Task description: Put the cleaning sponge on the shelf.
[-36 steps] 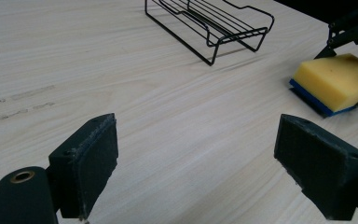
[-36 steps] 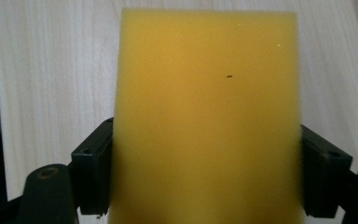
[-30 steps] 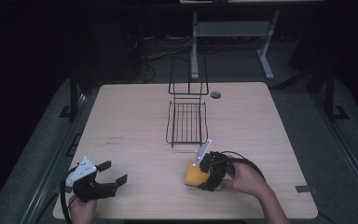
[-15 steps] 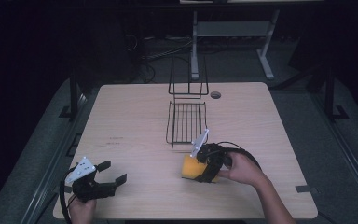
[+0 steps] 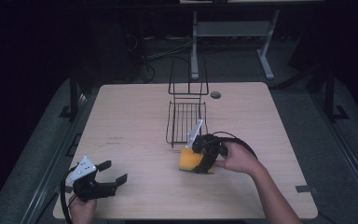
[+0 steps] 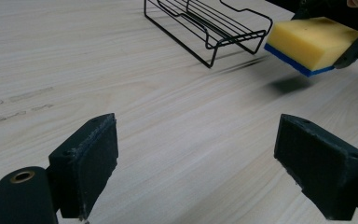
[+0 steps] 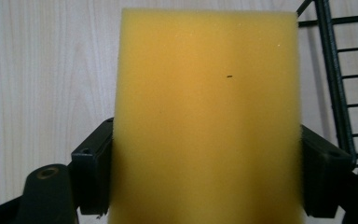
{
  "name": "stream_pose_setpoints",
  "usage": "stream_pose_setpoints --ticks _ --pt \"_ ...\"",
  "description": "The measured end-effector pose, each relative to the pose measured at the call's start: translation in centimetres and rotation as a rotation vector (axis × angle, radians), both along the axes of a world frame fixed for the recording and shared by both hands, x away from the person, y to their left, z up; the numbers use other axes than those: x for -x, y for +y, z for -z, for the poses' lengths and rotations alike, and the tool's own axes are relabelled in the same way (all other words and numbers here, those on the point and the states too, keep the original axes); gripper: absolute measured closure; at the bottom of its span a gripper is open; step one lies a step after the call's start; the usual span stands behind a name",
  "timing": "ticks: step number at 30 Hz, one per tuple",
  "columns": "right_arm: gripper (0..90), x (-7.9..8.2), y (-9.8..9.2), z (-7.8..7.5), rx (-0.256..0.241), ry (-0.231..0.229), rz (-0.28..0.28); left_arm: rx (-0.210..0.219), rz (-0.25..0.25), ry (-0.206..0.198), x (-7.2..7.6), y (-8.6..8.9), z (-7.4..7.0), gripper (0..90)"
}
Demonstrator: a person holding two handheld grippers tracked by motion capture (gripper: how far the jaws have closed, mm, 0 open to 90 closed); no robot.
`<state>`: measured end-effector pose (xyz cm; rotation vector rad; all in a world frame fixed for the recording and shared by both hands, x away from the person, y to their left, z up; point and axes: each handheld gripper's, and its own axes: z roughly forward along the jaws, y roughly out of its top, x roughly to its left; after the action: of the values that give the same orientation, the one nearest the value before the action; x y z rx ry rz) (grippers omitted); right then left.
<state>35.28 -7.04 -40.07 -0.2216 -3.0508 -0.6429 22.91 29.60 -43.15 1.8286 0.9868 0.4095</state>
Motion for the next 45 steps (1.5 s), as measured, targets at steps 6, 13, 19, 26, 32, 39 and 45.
stream_pose_setpoints --ticks 6,13,19,26,32,39,45 --pt "21.7 -0.6 0.4 -0.1 0.007 -0.008 -0.016 0.004 -0.003 0.001 0.0 0.1 0.0 12.8" --pt "21.7 -1.0 1.2 -0.2 0.031 -0.005 -0.024 0.008 -0.003 -0.001 0.0 0.1 0.0 12.8" --pt "21.7 -1.4 1.6 -0.4 0.035 -0.013 -0.034 0.009 -0.004 -0.002 0.0 0.1 0.0 12.8" --pt "21.7 -2.0 1.7 -0.7 0.044 -0.017 -0.038 0.012 -0.004 -0.002 0.0 0.2 0.0 12.8" --pt "21.7 -2.7 1.8 -0.8 0.037 -0.004 -0.029 0.012 -0.004 0.0 0.0 0.2 0.0 12.8" --pt "21.7 -3.5 2.2 -1.0 0.052 -0.01 -0.03 0.013 -0.007 0.002 0.0 0.2 0.0 12.8" --pt "21.7 -4.1 2.3 -1.1 0.053 -0.011 -0.03 0.012 -0.006 0.0 0.0 0.3 0.0 12.8"
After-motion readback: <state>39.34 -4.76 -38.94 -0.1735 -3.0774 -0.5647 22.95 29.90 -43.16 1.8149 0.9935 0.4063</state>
